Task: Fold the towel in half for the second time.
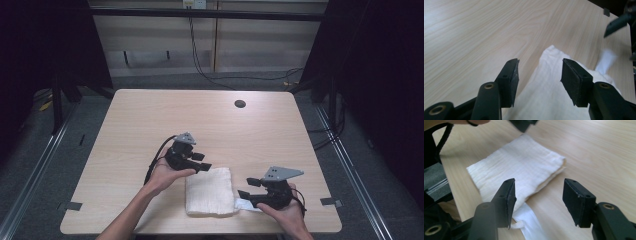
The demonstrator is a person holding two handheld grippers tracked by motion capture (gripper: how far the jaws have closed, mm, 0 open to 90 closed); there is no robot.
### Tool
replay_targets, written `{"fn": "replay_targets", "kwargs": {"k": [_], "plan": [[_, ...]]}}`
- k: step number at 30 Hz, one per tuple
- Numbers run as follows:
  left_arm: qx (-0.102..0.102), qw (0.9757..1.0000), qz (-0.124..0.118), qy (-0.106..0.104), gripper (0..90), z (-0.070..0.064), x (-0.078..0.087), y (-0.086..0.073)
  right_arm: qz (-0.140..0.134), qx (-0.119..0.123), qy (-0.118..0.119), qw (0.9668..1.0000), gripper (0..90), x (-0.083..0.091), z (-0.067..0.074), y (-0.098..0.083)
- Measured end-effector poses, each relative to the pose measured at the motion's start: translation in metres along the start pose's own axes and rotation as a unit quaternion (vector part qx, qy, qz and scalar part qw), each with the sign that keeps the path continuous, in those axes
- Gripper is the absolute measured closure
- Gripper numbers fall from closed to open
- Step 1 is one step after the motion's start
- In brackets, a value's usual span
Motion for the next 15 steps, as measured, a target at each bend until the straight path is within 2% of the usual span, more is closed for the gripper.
{"fn": "replay_targets", "kwargs": {"k": [1,4,6,8,12,15], "plan": [[-0.003,1.0,0.004,0.005,47.3,0.0,0.005,-0.002,-0.001,-0.002,-0.002,1.0,43.8,0.002,-0.004,0.001],[0.0,0.9998,-0.007,0.016,48.0,0.001,0.021,-0.006,-0.011,-0.01,-0.018,0.9997,43.8,0.01,-0.016,0.004],[-0.01,0.9997,0.0,0.022,51.2,0.0,0.031,-0.011,-0.018,-0.012,-0.026,0.9994,43.8,0.014,-0.022,0.005],[-0.015,0.9993,0.008,0.032,50.7,-0.001,0.041,-0.018,-0.024,-0.017,-0.03,0.9991,43.6,0.017,-0.027,0.006],[-0.006,0.9989,-0.006,0.045,48.2,-0.004,0.063,-0.027,-0.036,-0.024,-0.033,0.9985,42.7,0.022,-0.032,0.005],[-0.003,0.9979,-0.01,0.063,47.9,-0.006,0.077,-0.036,-0.039,-0.025,-0.037,0.9982,42.4,0.028,-0.036,0.005]]}}
Point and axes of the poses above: each handheld gripper's, and its own axes: x roughly backward along the jaws, y roughly out of its top, z roughly to its left, the point moved 5 cm from there along -x, roughly forward along the jaws, and after that the axes turned 8 degrees about -z, right-handed, at the moved point
